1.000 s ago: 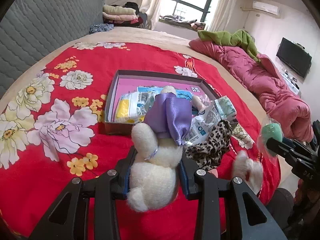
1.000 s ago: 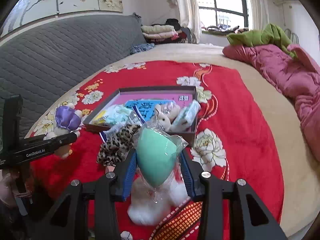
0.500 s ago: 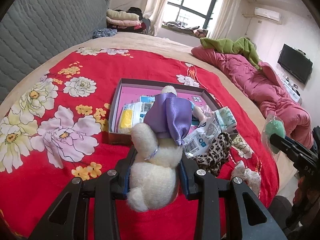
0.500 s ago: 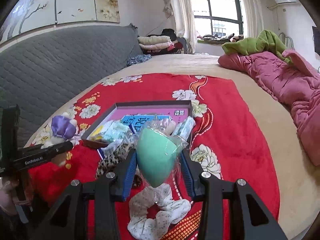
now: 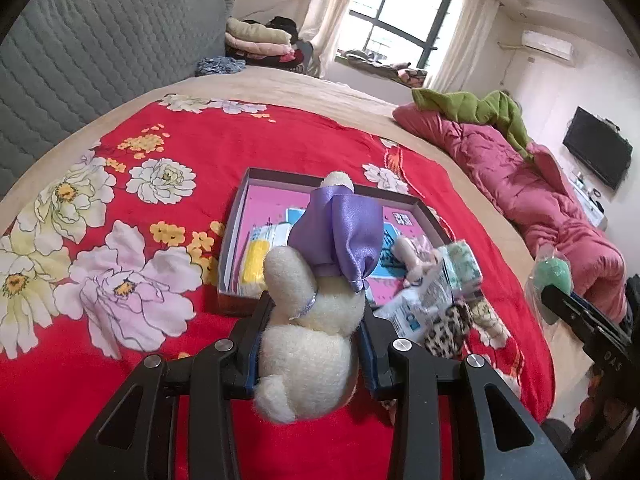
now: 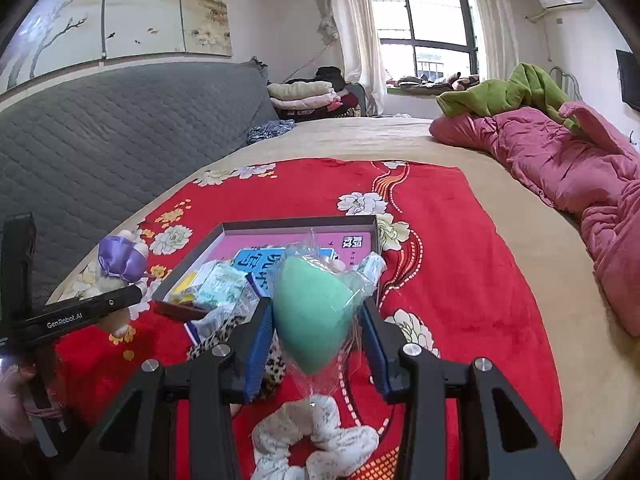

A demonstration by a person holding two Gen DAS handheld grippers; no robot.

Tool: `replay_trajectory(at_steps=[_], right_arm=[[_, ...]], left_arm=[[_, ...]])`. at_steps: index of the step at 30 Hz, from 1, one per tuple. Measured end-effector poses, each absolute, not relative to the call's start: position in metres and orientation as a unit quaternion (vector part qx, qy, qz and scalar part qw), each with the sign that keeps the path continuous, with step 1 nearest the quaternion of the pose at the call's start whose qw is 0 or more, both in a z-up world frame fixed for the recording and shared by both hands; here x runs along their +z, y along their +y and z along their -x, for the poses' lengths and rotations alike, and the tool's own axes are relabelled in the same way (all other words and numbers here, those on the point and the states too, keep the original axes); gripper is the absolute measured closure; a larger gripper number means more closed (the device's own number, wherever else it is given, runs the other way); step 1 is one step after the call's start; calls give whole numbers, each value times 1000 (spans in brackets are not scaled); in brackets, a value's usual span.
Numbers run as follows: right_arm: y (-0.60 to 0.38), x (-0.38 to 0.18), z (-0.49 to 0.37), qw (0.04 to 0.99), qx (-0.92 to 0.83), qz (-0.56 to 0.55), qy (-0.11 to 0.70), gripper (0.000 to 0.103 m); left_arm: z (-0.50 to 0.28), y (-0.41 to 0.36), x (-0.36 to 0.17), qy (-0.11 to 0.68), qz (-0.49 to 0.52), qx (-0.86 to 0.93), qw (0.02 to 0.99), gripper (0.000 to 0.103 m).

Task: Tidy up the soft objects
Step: 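Carry the bunny toward the box with the left tool while the right tool lowers the sponge in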

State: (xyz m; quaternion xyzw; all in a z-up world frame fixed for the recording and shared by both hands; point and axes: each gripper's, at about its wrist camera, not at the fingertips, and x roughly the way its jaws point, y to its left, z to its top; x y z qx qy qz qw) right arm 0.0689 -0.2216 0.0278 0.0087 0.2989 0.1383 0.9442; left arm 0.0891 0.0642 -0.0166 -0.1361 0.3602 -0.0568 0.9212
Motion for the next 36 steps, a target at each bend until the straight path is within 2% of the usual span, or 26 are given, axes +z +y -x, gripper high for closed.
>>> replay_trajectory(at_steps=[18,36], right_arm=[[-210,22,-104,944,135,-10,302,60],[-204,13,-136,944,105,0,314,60]], left_arm=[[-156,78,-34,370,168,-29,913,64],[-181,84,-65,397,183,-39,899,64]])
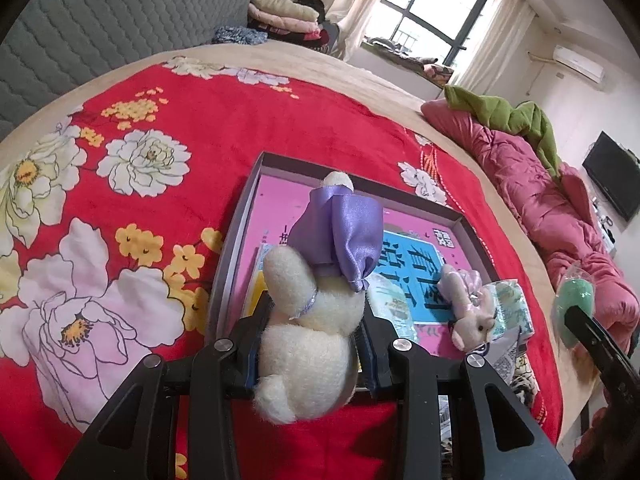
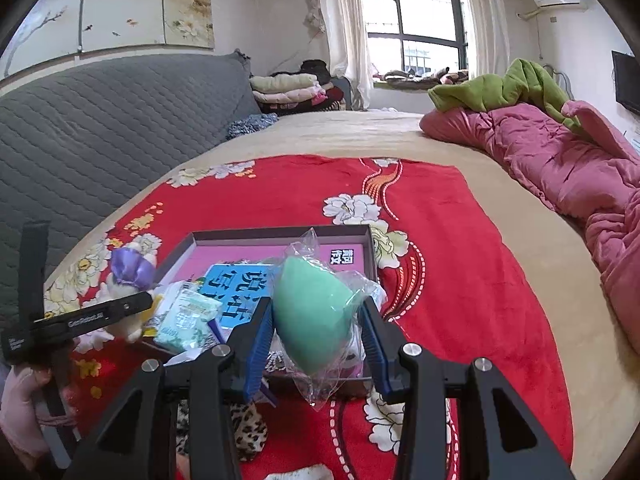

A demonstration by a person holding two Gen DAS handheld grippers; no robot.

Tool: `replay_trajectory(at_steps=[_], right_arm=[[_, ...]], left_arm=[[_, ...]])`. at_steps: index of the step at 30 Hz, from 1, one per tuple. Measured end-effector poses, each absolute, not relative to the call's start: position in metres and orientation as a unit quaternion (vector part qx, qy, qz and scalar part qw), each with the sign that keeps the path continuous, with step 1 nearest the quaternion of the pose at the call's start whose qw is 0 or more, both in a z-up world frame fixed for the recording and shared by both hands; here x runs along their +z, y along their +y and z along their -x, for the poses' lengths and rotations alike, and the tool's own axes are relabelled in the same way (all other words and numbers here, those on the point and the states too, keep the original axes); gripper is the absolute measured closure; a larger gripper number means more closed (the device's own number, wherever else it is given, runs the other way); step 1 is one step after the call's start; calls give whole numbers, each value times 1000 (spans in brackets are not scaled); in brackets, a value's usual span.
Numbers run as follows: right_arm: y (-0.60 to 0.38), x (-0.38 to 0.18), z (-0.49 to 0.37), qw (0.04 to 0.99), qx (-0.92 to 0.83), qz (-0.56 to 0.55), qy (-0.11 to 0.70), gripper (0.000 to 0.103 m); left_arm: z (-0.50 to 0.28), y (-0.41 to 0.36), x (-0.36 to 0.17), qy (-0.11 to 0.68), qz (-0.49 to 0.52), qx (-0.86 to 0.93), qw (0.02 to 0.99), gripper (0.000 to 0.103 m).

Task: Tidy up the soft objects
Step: 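Carry the bunny toward the box with the left tool while the right tool lowers the sponge in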

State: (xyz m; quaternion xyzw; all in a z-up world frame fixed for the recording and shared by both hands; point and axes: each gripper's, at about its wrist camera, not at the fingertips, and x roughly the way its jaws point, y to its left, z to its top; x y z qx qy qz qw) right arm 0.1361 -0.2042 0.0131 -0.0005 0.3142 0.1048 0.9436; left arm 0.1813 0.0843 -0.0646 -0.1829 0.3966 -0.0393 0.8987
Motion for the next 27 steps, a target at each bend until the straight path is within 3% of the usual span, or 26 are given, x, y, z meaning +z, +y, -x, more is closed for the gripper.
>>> replay_trajectory(at_steps=[20,27], right_arm=[[-167,-34,-173,917,66,91,384,59],[-169,-30,-168,921,65,88,374,51]], left_arm=[[-185,89,-73,407,190,-54,892,65],[-185,88,-72,406,189,-56,892,65]])
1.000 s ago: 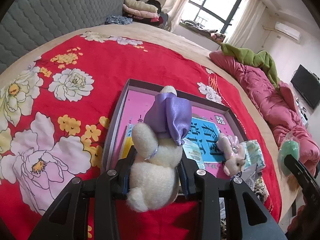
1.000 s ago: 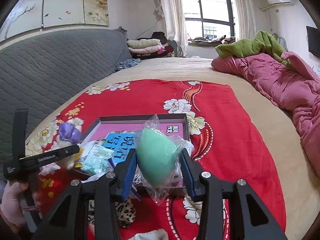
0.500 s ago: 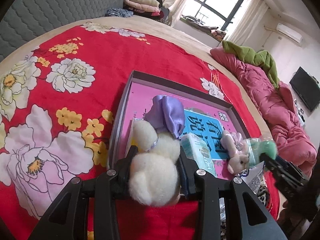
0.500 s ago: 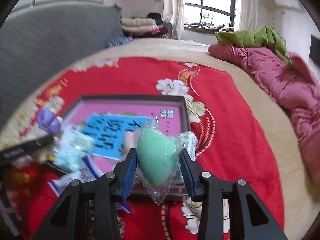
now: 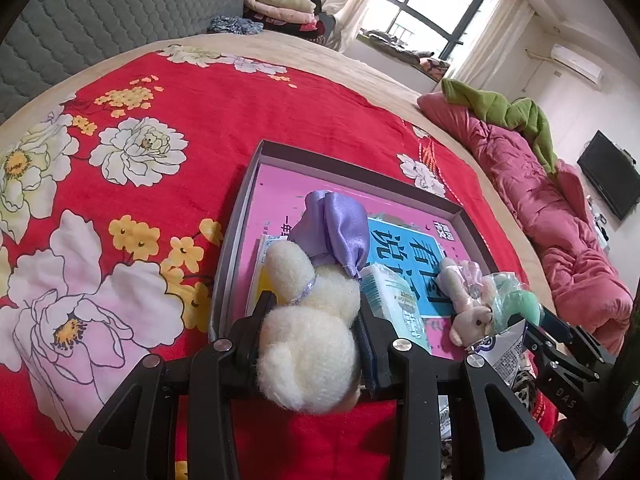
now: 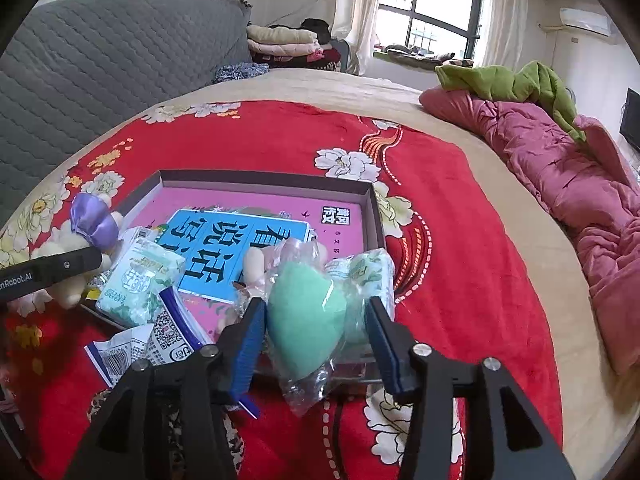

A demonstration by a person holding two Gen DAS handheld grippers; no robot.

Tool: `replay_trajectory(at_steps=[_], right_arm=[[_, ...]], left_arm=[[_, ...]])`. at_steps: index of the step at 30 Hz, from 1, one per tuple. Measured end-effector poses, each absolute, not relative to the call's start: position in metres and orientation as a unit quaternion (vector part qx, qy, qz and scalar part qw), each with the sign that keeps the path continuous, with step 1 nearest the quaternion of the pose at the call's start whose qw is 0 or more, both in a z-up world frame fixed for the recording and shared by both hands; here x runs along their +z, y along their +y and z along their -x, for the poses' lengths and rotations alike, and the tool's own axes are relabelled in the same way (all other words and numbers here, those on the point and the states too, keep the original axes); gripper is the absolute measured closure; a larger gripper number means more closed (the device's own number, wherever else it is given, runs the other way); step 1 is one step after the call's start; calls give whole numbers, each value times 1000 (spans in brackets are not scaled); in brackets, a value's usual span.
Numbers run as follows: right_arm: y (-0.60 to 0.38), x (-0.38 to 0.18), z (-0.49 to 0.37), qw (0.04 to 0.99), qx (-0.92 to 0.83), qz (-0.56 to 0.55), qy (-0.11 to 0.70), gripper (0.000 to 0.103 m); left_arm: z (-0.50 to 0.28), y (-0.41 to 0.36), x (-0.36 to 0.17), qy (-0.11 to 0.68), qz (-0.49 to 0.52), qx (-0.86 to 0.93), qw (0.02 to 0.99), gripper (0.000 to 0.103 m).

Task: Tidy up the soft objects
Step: 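Lower the white bunny into the pink box and open the left tool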

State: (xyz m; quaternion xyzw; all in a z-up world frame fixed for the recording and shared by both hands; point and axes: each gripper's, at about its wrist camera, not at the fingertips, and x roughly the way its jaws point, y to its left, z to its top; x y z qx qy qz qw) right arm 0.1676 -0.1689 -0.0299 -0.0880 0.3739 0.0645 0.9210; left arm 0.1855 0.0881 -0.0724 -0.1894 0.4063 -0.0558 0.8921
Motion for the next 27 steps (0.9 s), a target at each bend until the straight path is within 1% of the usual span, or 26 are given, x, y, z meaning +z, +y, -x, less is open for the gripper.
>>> replay_trajectory(at_steps=[14,22,27], right_arm=[[-180,-11,-149,930,71,74,354,49],[-182,-24,-150,921,56,87,376,49],[-182,-28,-158,920,42,89,381,45]], left_arm=[[-181,96,-64,394,197,-52,896,62],[-173,100,-53,381,198,-52,902,60],[-167,104,-48,377,201,-49,903,60]])
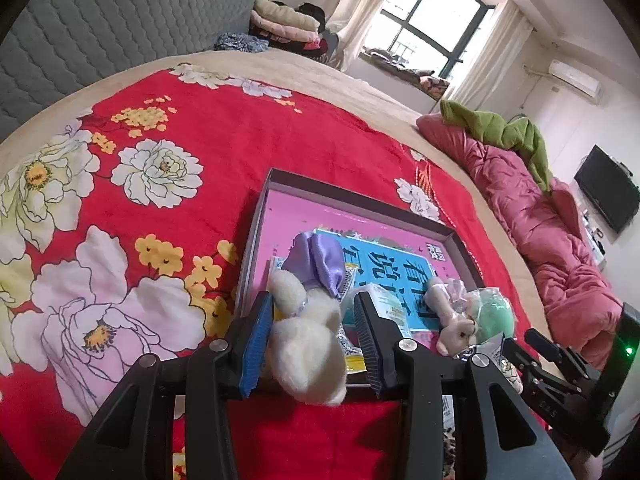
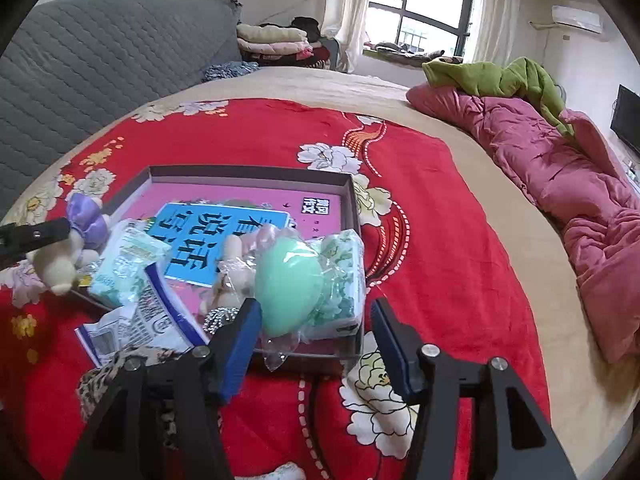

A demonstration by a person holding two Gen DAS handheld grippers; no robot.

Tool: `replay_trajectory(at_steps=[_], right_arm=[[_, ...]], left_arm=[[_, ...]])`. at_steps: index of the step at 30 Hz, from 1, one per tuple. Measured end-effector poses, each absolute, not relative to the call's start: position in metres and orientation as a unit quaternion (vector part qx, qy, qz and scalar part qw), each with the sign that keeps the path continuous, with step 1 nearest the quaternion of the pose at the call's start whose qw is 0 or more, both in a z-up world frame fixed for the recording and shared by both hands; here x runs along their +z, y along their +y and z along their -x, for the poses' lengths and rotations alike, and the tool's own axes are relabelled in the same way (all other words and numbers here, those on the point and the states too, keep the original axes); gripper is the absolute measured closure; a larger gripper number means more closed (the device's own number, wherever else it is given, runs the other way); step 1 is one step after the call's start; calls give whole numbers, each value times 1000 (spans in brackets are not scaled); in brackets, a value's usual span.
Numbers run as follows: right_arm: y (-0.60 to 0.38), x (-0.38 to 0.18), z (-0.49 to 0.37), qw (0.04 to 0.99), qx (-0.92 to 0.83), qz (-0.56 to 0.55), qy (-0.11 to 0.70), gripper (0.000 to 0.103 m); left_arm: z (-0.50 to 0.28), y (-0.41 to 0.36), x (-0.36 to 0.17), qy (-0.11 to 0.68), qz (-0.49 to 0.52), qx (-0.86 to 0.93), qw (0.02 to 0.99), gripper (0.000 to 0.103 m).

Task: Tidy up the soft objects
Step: 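Lower the white bunny into the pink box and open the left tool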

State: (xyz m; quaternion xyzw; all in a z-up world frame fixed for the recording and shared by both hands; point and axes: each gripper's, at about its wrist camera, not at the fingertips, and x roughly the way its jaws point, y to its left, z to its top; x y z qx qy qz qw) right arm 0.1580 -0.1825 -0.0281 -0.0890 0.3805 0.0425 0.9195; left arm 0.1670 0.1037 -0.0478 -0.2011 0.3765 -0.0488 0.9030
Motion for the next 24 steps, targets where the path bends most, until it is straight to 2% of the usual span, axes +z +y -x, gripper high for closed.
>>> replay_trajectory(at_steps=[14,24], right_arm=[[-191,-14,-151,927,57,53,366,45],[-198,-3,-145,932,65,34,355,45]], left_arm=[[-132,109,-35,351,188,-37,917,60],[-119,97,-43,371,195,-51,906,60]])
